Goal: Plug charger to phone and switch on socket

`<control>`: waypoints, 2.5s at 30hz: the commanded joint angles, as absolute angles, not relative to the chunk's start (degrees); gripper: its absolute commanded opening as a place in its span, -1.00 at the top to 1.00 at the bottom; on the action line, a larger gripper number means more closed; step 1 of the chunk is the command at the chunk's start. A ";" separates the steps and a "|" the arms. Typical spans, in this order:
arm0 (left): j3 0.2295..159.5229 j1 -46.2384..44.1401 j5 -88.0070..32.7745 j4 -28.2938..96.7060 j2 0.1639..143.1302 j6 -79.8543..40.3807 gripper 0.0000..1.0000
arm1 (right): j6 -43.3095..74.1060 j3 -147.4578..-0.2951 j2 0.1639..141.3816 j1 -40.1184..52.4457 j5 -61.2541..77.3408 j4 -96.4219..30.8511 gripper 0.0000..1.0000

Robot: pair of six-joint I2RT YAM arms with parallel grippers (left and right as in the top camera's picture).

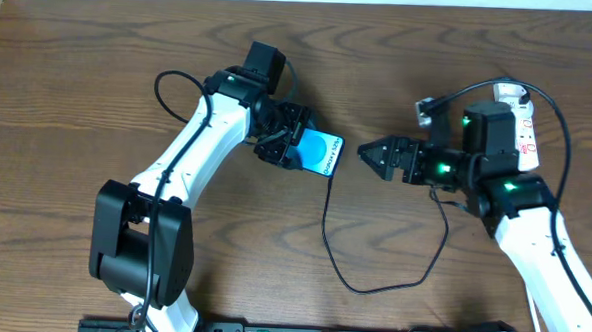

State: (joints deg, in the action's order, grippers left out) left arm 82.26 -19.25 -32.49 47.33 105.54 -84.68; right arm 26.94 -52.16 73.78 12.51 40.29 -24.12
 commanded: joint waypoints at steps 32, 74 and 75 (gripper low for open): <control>82.41 -26.83 -36.86 40.42 103.59 -93.80 0.86 | 31.29 -53.17 84.33 21.19 31.40 -16.73 -0.45; 82.41 -26.83 -39.55 40.10 103.50 -91.70 -0.40 | 31.73 -53.17 84.33 18.37 28.58 -16.43 0.98; 82.41 -26.46 -40.34 40.03 103.39 -91.20 -0.50 | 31.75 -53.17 84.33 17.61 28.60 -16.25 0.98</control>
